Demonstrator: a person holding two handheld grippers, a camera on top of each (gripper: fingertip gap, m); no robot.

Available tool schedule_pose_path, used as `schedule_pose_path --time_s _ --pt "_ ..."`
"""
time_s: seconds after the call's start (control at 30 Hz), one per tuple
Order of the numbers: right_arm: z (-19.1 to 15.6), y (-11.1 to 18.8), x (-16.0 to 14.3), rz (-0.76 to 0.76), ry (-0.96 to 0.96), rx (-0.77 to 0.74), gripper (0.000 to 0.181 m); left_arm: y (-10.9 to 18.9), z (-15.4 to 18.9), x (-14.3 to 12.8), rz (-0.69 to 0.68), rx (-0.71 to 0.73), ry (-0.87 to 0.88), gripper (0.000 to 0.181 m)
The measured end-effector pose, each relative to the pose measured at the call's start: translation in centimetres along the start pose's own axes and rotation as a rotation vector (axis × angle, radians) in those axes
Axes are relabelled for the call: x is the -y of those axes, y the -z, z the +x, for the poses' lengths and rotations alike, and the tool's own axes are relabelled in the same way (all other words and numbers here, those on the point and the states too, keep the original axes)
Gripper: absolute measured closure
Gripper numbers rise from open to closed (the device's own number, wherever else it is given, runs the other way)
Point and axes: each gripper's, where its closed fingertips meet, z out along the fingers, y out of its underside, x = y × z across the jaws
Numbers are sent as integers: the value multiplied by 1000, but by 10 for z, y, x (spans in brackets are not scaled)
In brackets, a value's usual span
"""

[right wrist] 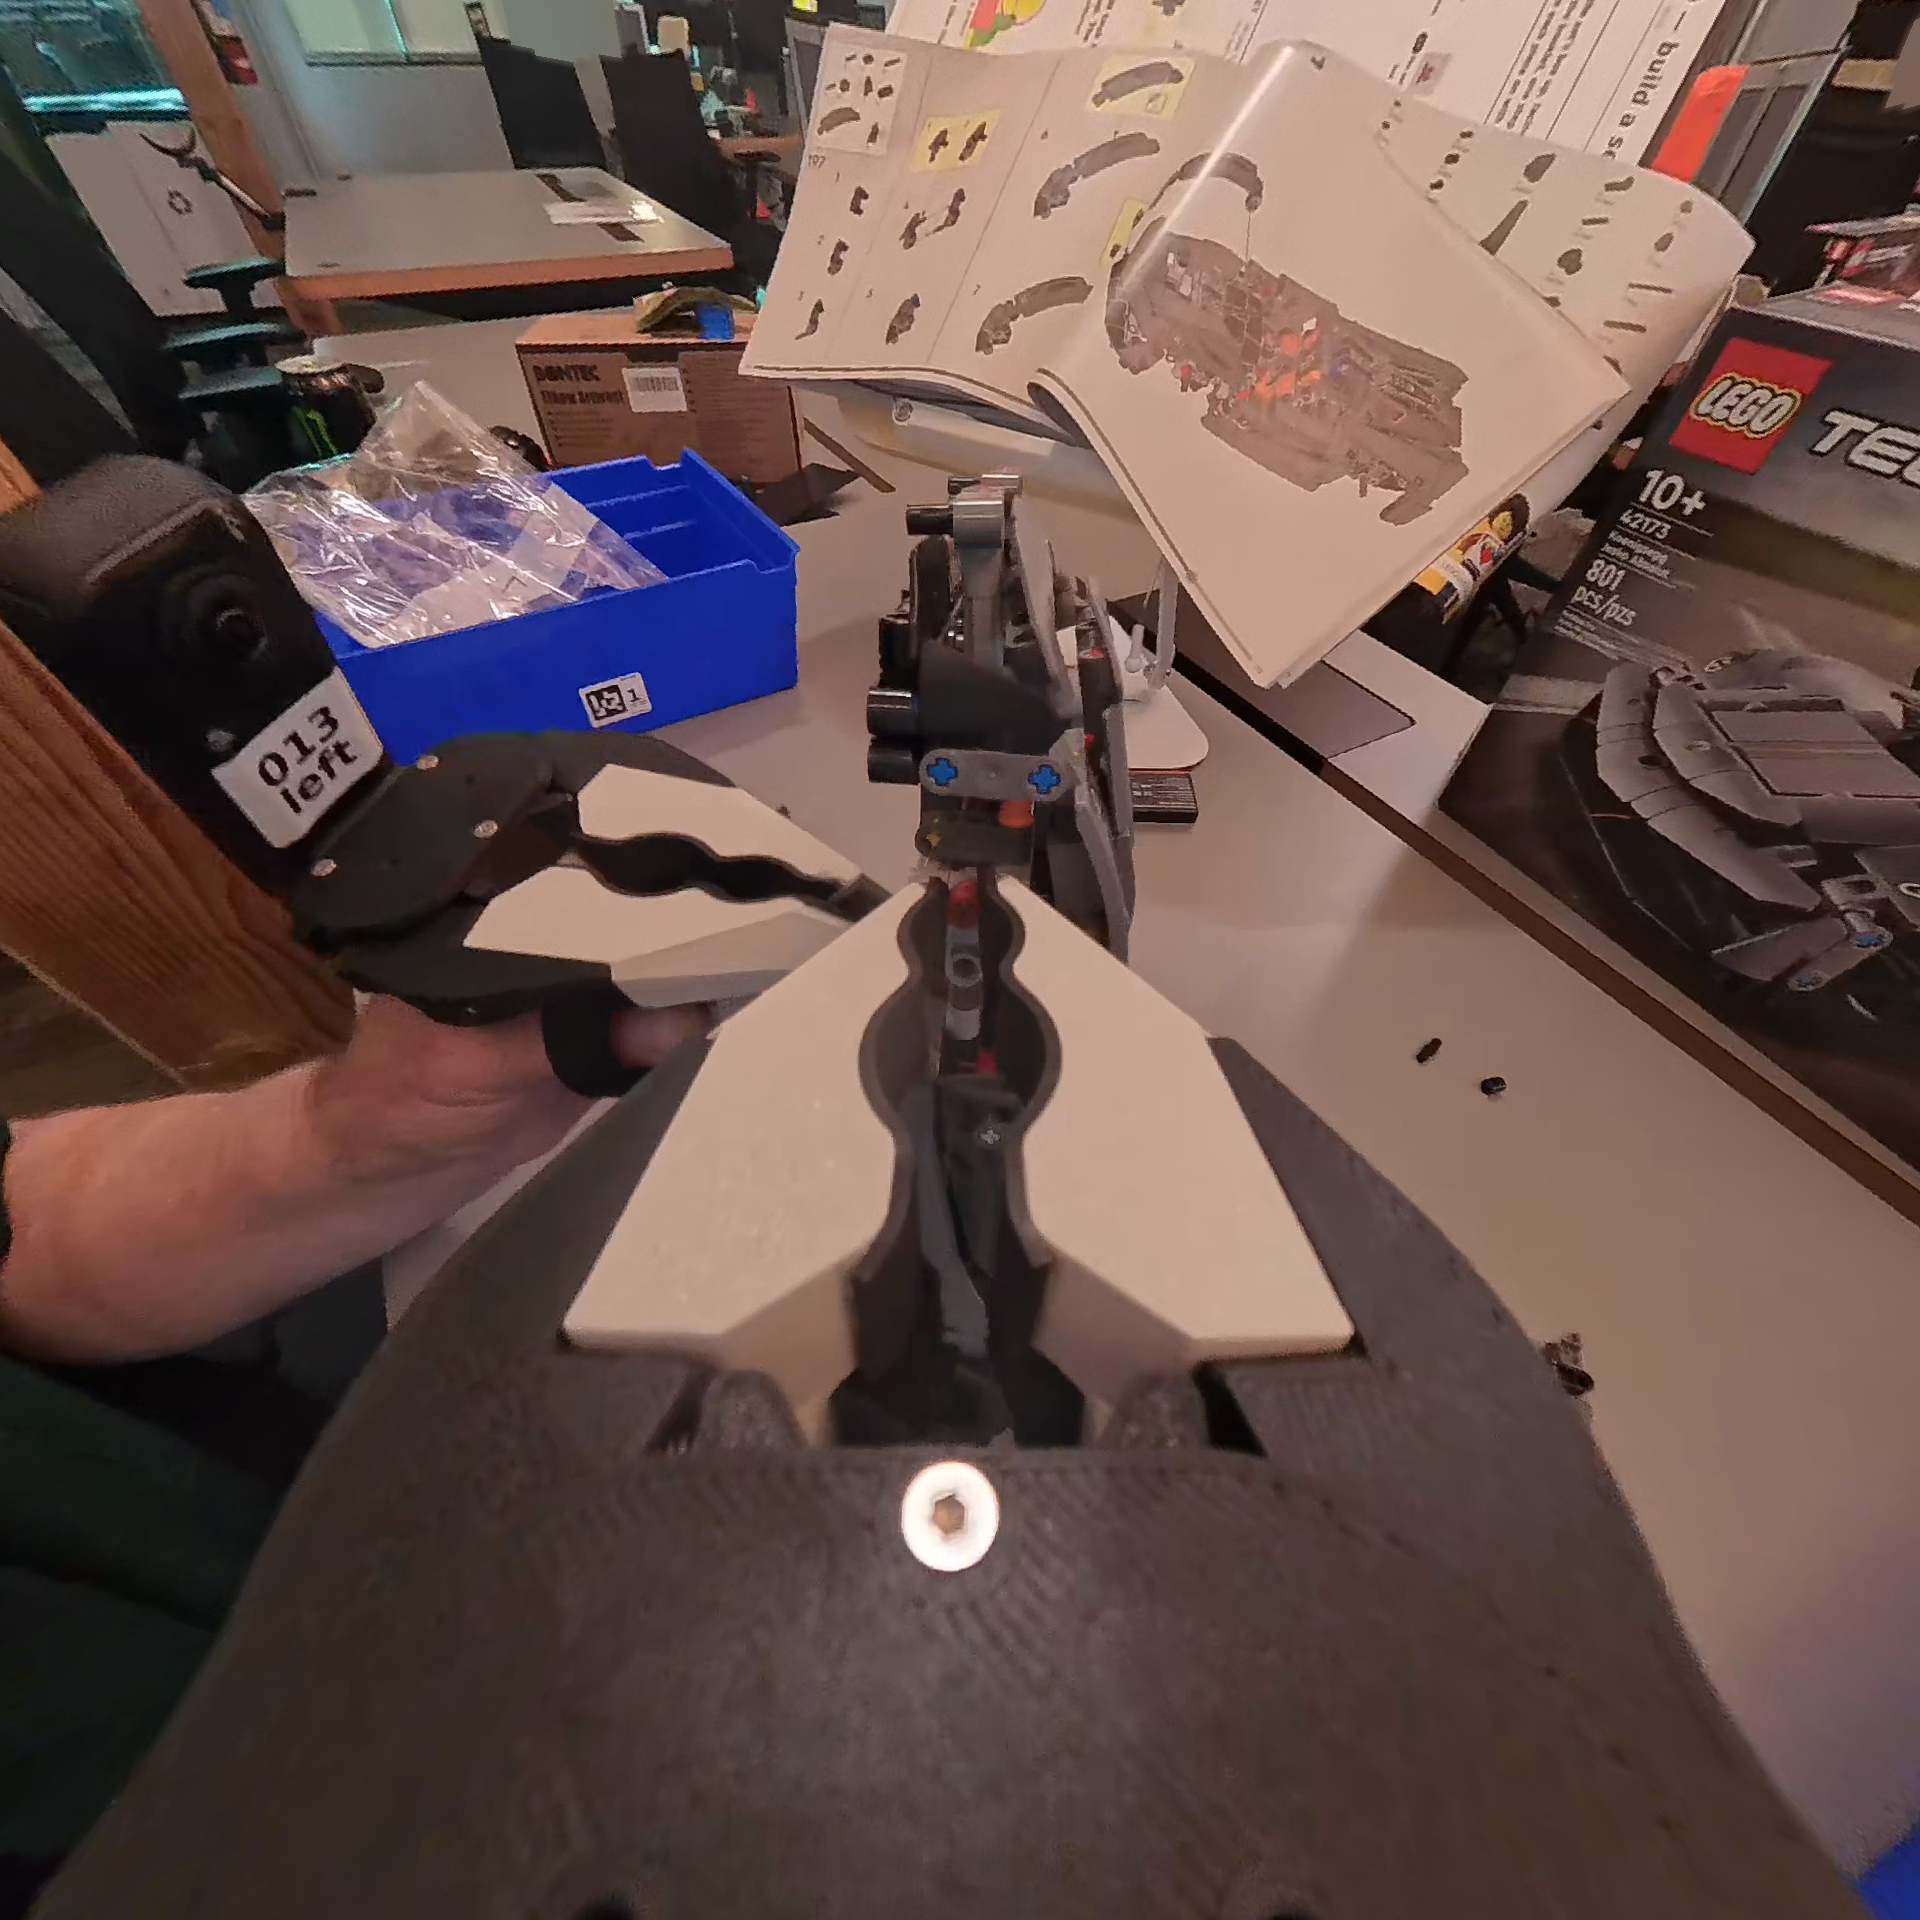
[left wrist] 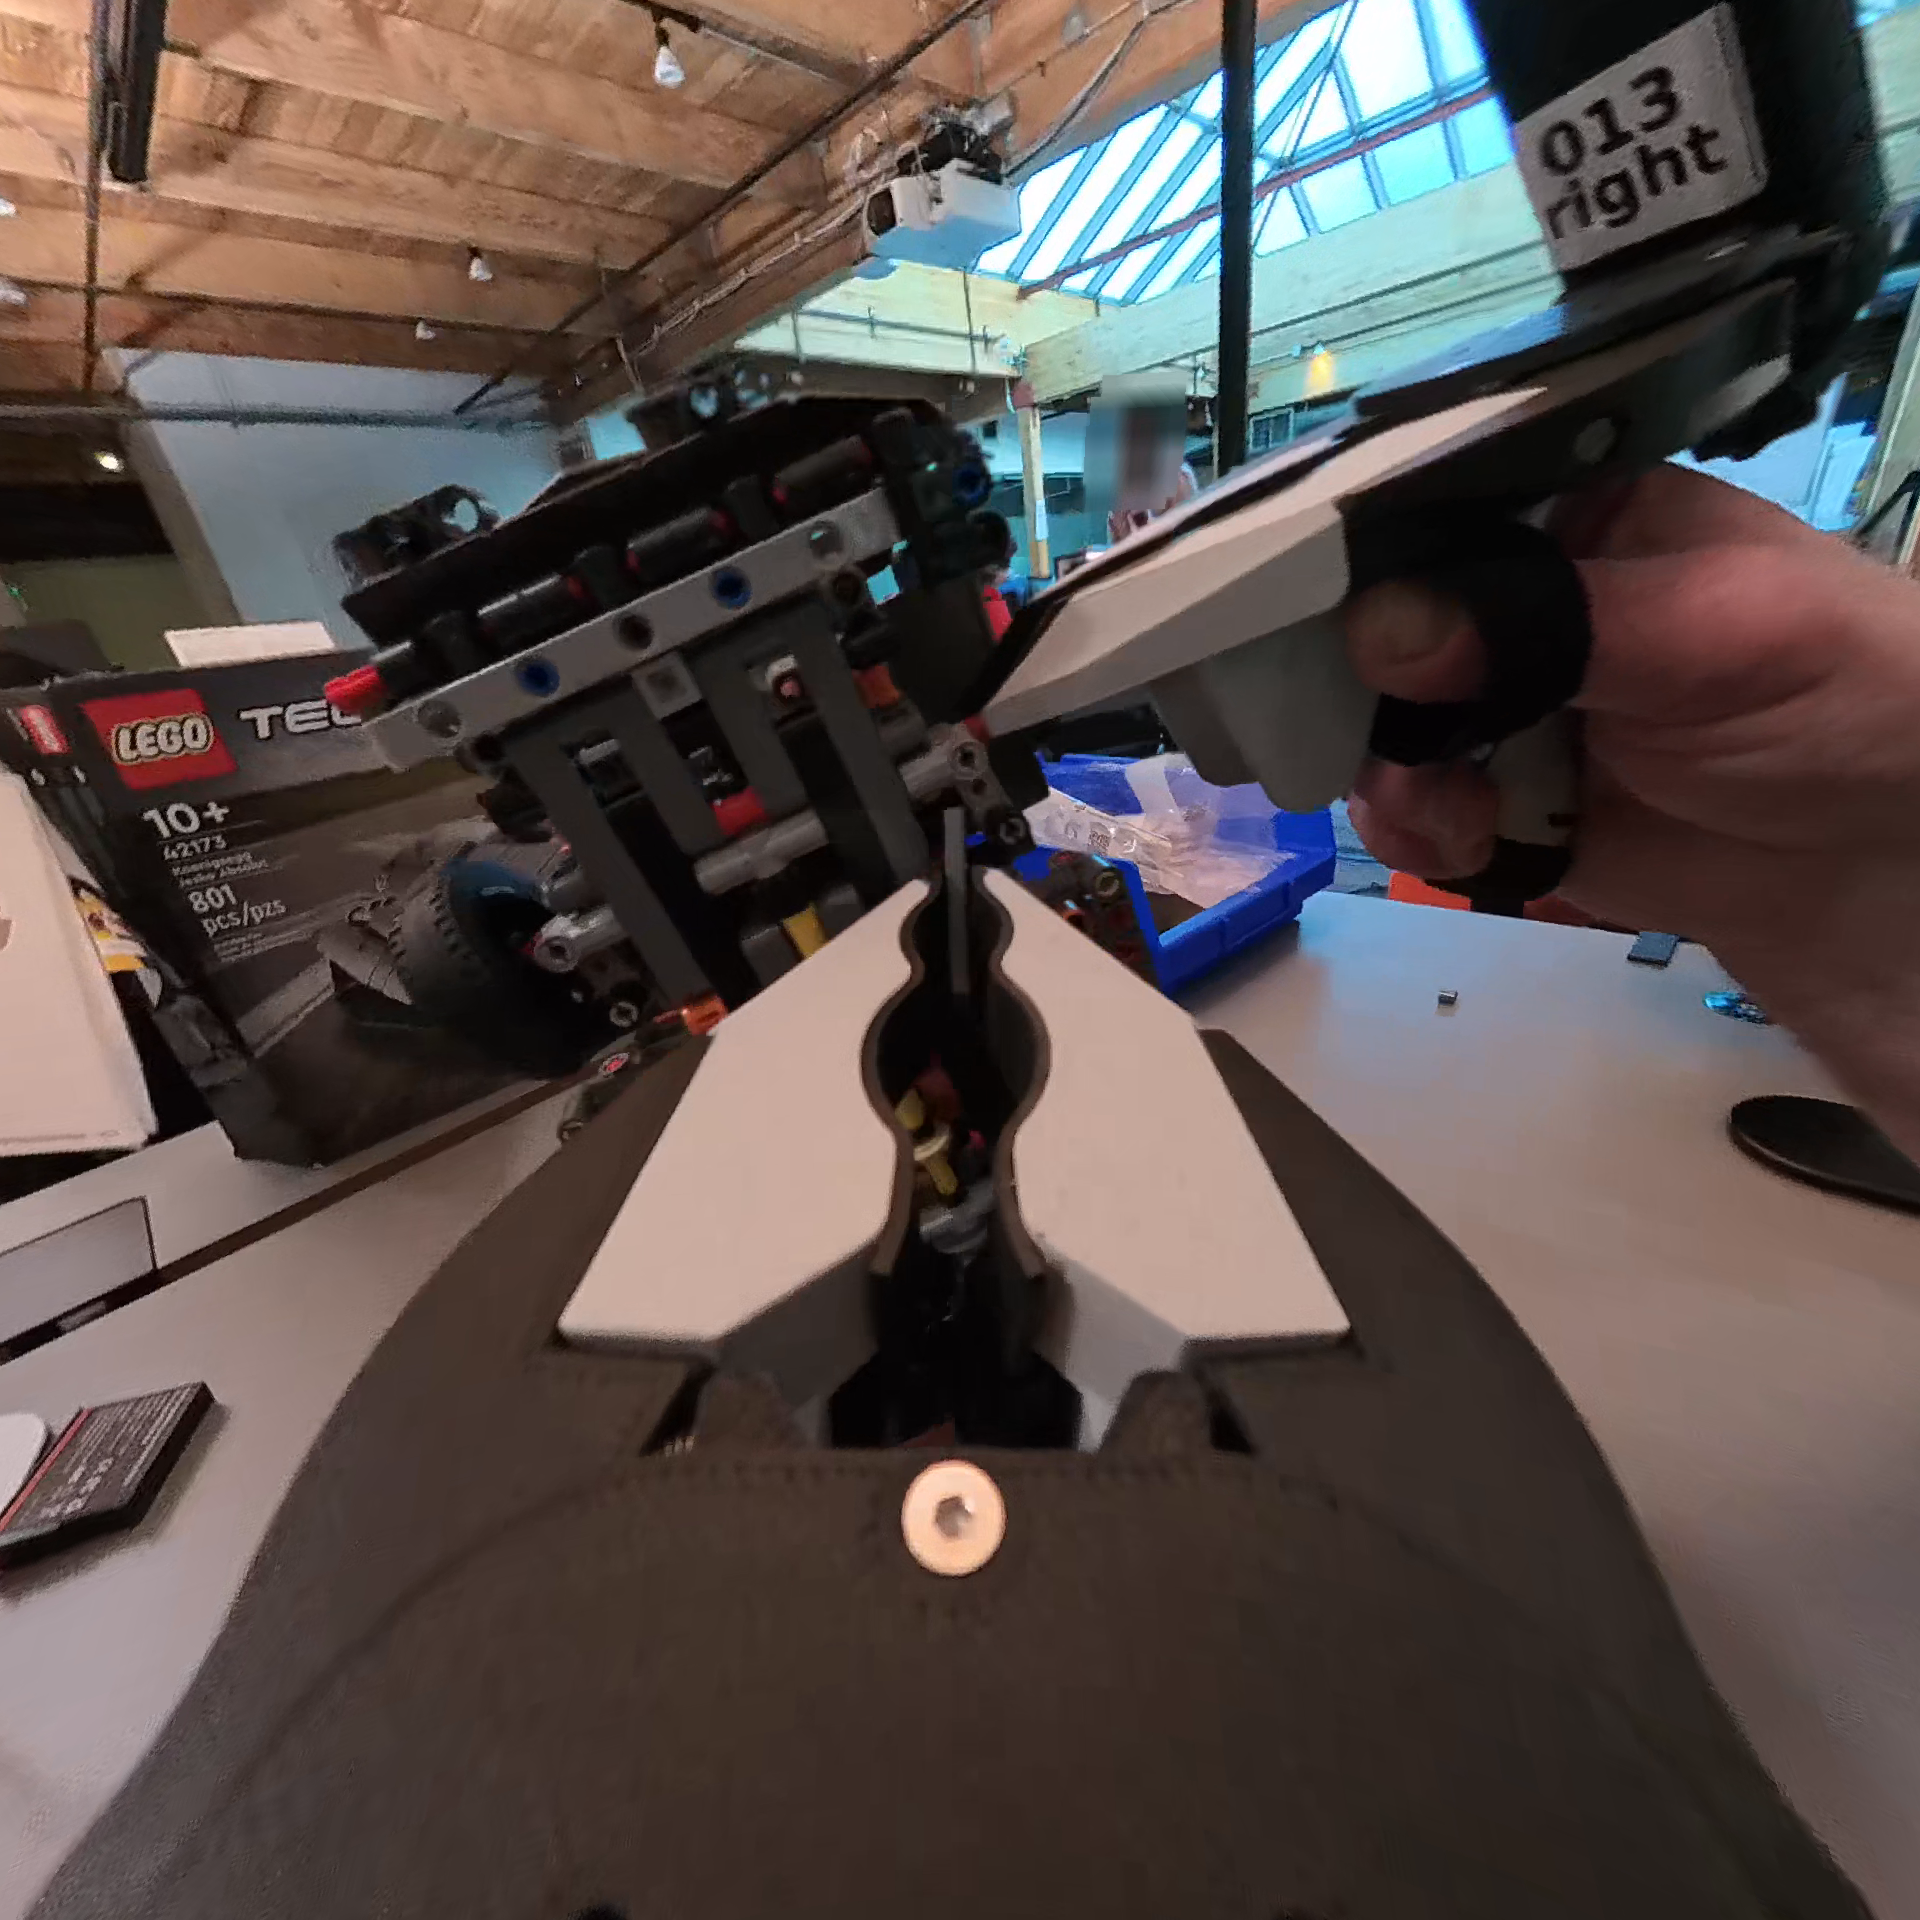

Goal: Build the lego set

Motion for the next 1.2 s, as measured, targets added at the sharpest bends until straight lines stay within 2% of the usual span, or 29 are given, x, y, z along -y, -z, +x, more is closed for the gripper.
schedule_pose_path --time_s 0.13,0.3,0.6,0.73,1.0,1.13,1.2 --pt "-1 3 0 1 8 -1 178 0 -8 4 -41 31 18 181" --pt "-2 5 -1 17 0 18 178 -2 10 1 -117 -62 25 181" --pt "-4 11 0 30 24 22 179 -6 14 -5 -254 -198 284 180" --pt "-4 13 -1 24 49 6 178 -4 14 -6 -289 -250 323 180" --pt "-1 18 -1 36 110 -28 178 -7 17 -2 -291 -312 308 180" --pt "-3 26 -1 57 219 -108 165 -9 16 0 -251 -357 404 180" --pt "-16 30 -5 47 323 -128 159 -9 16 1 -236 -383 454 180"
